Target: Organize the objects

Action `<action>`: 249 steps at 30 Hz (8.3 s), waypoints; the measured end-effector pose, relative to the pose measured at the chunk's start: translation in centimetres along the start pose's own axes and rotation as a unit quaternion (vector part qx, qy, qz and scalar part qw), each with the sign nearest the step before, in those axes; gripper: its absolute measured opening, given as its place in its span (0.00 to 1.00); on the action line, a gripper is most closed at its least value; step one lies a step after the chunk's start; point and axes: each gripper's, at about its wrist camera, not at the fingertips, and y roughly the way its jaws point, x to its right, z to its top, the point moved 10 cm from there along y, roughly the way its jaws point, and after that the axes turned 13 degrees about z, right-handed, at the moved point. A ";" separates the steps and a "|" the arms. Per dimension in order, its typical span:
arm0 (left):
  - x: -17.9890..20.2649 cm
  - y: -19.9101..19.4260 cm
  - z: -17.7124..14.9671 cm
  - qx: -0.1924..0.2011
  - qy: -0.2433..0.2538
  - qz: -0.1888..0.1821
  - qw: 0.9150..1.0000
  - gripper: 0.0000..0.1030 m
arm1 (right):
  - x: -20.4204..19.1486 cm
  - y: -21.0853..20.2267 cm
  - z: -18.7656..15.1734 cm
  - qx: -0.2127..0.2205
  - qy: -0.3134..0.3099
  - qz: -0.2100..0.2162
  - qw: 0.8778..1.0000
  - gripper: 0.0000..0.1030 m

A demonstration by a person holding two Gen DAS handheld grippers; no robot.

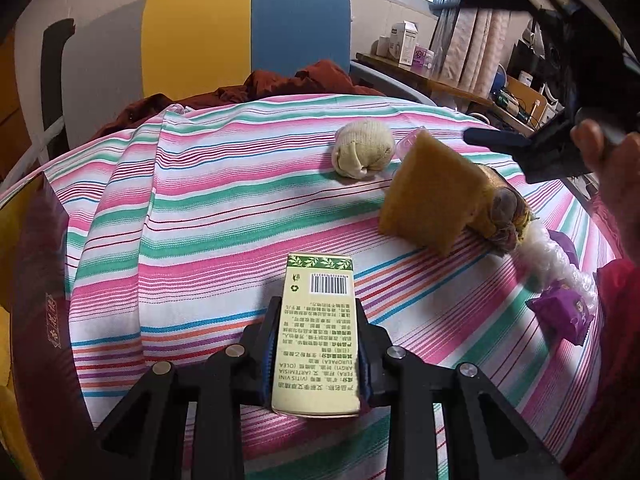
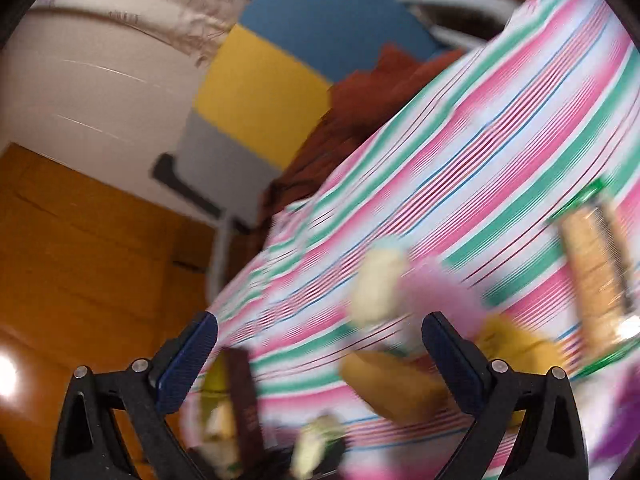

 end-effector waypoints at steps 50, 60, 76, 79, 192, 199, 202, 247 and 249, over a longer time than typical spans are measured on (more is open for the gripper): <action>0.0 -4.0 1.6 0.025 0.000 -0.023 0.999 0.29 | -2.4 1.5 -1.0 -0.040 -0.243 -0.172 0.954 0.64; -3.2 -10.4 2.3 0.056 -0.037 -0.032 0.997 0.29 | -4.3 1.7 -4.1 -0.069 -0.102 -0.003 0.992 0.64; -12.7 -15.4 0.7 0.088 -0.110 0.014 0.990 0.29 | -14.1 4.5 -14.1 -0.125 -0.264 -0.043 0.955 0.65; -16.4 -15.8 -0.3 0.086 -0.141 0.038 0.986 0.29 | -16.3 6.0 -16.8 -0.147 -0.284 -0.030 0.947 0.65; -11.3 -16.8 -1.0 0.061 -0.045 0.021 0.997 0.71 | 0.6 -18.3 -5.7 0.193 -0.053 -0.243 0.949 1.00; -5.3 -13.8 -0.6 0.035 0.010 -0.014 0.999 0.71 | 0.8 -19.4 -5.4 0.230 -0.020 -0.190 0.954 1.00; -3.3 -12.2 -0.6 0.016 0.027 -0.027 0.999 0.71 | 0.8 -18.7 -5.4 0.218 -0.021 -0.188 0.957 1.00; 4.0 -1.4 -0.2 -0.039 0.050 -0.069 0.996 0.55 | 2.4 -16.3 -5.4 0.154 -0.001 -0.177 0.972 1.00; 3.0 -2.4 -1.3 -0.037 0.048 -0.067 0.996 0.54 | 2.7 -16.3 -5.5 0.151 0.004 -0.181 0.972 1.00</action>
